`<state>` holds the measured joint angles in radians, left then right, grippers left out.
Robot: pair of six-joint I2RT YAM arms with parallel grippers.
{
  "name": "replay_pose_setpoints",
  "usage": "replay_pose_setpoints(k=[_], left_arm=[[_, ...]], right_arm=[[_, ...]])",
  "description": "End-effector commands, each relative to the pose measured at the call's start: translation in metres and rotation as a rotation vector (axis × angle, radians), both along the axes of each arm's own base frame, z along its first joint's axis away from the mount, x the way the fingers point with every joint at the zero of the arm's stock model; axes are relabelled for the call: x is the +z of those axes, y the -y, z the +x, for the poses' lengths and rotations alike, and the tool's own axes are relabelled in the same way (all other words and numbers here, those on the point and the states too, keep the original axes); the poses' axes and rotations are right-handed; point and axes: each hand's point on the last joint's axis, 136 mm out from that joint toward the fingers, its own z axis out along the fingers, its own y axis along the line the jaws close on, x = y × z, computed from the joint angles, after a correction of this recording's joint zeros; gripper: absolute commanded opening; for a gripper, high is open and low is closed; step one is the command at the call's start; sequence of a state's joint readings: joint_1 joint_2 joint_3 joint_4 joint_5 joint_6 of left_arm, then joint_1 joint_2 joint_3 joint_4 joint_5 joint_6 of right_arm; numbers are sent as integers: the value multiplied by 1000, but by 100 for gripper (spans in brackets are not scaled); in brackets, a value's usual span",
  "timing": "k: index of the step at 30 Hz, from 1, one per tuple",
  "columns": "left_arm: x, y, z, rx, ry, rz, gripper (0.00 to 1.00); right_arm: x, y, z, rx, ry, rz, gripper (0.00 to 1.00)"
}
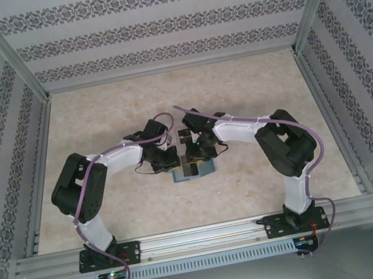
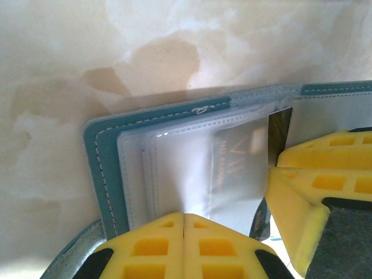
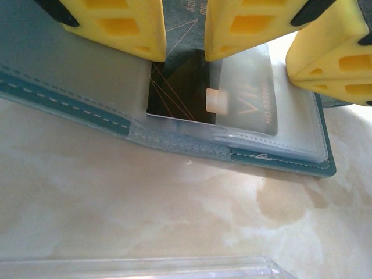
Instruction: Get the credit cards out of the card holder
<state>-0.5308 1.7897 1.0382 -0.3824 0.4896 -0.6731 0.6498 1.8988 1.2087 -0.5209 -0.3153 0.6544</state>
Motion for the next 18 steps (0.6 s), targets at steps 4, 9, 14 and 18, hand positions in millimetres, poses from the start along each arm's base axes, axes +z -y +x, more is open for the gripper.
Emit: replay_pose_setpoints(k=[4,9,14,18], left_arm=[[-3,-2,-4,-21,-14,38,0],[3,1,0,-26,-3,29,0],[12,6,2,-33,9,10,0],[14,14,2,-43,5,-23,0]], right_arm=[[25,5,5,-17,42,12,30],[22,7,5,-24,25,23,32],[13,7,3,-21,-2,32,33],[9,6,2,-23,-14,42,33]])
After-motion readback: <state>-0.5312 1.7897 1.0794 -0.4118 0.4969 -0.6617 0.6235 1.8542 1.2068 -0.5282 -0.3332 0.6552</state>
